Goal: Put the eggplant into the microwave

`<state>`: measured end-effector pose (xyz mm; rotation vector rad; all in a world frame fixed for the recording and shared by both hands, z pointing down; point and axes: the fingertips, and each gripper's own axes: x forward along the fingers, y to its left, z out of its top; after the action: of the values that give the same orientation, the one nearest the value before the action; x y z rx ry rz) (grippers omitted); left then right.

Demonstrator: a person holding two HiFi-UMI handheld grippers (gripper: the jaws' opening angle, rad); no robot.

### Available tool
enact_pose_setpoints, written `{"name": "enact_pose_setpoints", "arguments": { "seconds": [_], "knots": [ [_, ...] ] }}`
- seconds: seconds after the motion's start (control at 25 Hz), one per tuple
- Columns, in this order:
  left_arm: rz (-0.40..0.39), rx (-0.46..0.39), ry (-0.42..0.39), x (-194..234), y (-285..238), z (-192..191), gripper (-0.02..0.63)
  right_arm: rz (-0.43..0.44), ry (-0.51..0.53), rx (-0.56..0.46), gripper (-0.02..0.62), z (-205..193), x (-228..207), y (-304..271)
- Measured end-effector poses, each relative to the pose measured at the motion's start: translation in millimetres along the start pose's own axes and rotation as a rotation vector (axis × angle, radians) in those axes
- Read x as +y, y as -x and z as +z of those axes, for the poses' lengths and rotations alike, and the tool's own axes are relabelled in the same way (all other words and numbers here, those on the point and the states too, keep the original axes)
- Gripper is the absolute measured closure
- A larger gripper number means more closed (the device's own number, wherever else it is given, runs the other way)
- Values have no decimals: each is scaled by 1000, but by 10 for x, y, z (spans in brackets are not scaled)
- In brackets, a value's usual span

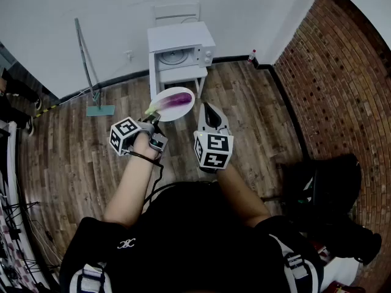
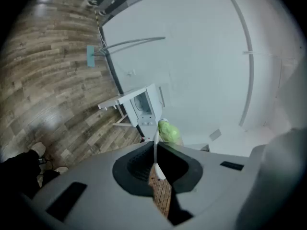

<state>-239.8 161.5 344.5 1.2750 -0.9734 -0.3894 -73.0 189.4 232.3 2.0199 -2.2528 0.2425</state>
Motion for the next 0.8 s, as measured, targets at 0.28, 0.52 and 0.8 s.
{"name": "enact_pose_setpoints", "arguments": {
  "seconds": [0.28, 0.52, 0.8],
  "knots": [
    [-9, 19, -3, 21, -17, -9, 586, -15, -25, -5, 587, -34, -11, 16],
    [-10, 47, 5, 33, -73, -52, 586, -43, -33, 29, 586, -146, -42, 66],
    [7, 62, 15, 41, -389, -200, 586, -49, -54, 66, 586, -309, -319, -88]
  ]
}}
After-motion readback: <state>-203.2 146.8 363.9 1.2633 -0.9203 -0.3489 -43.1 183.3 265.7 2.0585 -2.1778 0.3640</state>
